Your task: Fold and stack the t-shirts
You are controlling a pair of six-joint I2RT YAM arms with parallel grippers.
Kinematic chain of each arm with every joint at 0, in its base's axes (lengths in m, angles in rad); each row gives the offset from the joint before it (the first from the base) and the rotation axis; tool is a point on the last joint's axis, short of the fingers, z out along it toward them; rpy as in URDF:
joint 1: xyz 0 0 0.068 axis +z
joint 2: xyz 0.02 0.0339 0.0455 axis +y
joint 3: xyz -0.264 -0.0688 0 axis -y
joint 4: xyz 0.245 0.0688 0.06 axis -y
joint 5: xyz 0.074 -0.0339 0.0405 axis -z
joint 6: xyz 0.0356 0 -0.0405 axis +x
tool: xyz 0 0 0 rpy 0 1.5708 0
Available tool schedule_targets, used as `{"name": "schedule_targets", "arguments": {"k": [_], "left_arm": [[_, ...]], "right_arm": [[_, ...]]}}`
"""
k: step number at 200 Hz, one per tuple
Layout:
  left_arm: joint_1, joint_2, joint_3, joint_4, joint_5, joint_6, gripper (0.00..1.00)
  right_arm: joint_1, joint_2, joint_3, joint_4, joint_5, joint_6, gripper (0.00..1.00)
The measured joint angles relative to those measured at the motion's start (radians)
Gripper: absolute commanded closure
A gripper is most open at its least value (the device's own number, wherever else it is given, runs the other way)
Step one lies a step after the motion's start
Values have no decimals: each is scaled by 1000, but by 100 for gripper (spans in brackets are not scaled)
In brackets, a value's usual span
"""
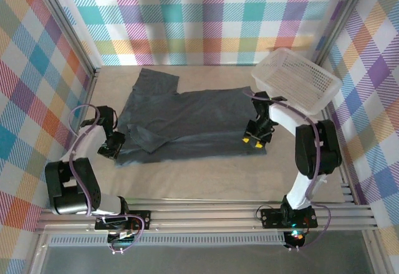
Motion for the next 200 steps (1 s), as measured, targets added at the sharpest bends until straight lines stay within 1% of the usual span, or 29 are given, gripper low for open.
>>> {"name": "schedule_targets", "arguments": {"k": [16, 41, 63, 89, 99, 114, 129, 168, 200], "left_arm": [[-78, -24, -31, 70, 68, -58, 43], [-168, -29, -131, 190, 149, -174, 42], [-200, 1, -177, 255, 186, -253, 43], [-207, 57, -181, 319, 199, -301, 47], [-208, 71, -181, 340, 199, -310, 51], [-210, 94, -181, 367, 198, -320, 60], [-212, 113, -180, 382, 198, -329, 73], [-219, 128, -151, 385, 191, -321, 100], [-225, 159, -86, 375, 186, -289, 100]], "right_arm": [[0, -27, 17, 46, -41, -18, 50], [4, -31, 26, 97, -107, -34, 50], [14, -31, 26, 121, -151, -37, 50], [28, -31, 26, 134, -179, -37, 50], [32, -31, 26, 137, -185, -37, 50], [32, -31, 26, 141, -191, -36, 51], [32, -32, 25, 143, -193, -36, 51], [32, -39, 3, 148, -193, -36, 52], [32, -41, -3, 150, -193, -35, 52]]}}
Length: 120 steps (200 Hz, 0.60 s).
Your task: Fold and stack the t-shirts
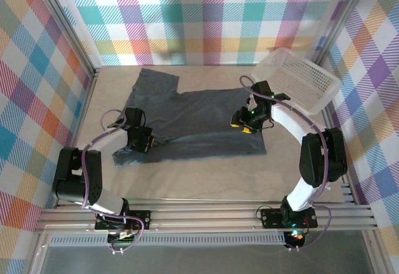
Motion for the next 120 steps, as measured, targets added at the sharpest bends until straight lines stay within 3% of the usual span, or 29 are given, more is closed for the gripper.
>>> {"name": "schedule_targets", "arguments": {"k": [120], "left_arm": [[-54, 397, 562, -235, -60, 346, 100]], "right_arm": [[0, 0, 2, -8, 0, 0, 53]]}}
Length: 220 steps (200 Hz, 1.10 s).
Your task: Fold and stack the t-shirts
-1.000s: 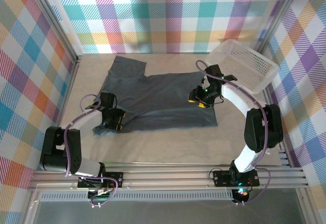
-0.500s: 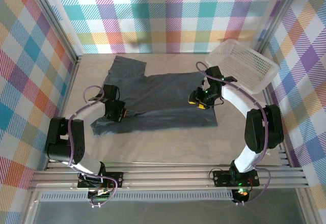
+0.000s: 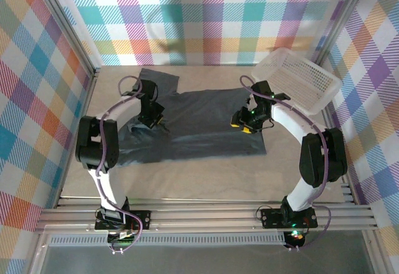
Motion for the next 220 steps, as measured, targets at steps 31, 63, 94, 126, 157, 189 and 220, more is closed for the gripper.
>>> {"name": "schedule_targets", "arguments": {"k": [31, 63, 94, 126, 157, 189, 220], "left_arm": [[-14, 97, 95, -51, -1, 80, 97], [-29, 143, 166, -112, -28, 157, 64], [-47, 86, 146, -108, -89, 207, 60], [-47, -44, 84, -84, -103, 206, 60], [-47, -59, 37, -24, -63, 167, 60], [-49, 19, 42, -17, -40, 138, 61], [-50, 95, 70, -16, -43, 139, 63]], "right_arm": [[0, 0, 0, -4, -4, 0, 52], [0, 0, 2, -8, -8, 0, 52], [0, 1, 11, -11, -11, 0, 52], [0, 21, 30, -11, -15, 0, 52], [0, 44, 40, -10, -21, 0, 52], [0, 51, 41, -10, -23, 0, 52], [0, 51, 43, -10, -23, 0, 52]]}}
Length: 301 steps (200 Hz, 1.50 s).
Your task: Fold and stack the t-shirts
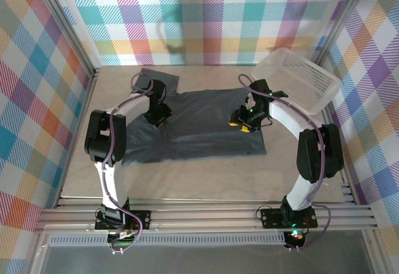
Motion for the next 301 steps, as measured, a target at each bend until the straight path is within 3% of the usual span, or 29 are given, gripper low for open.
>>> {"name": "schedule_targets", "arguments": {"k": [97, 116, 157, 275, 301], "left_arm": [[-1, 30, 30, 33, -2, 15, 66], [-1, 44, 48, 37, -2, 18, 73], [-1, 58, 50, 47, -6, 26, 100], [-77, 57, 73, 36, -55, 76, 100], [-77, 57, 103, 4, -87, 90, 58]], "right_arm": [[0, -2, -13, 2, 0, 0, 52], [0, -2, -13, 3, -2, 0, 52], [0, -2, -13, 3, -4, 0, 52], [0, -2, -13, 3, -3, 0, 52], [0, -1, -13, 3, -3, 0, 52]]}}
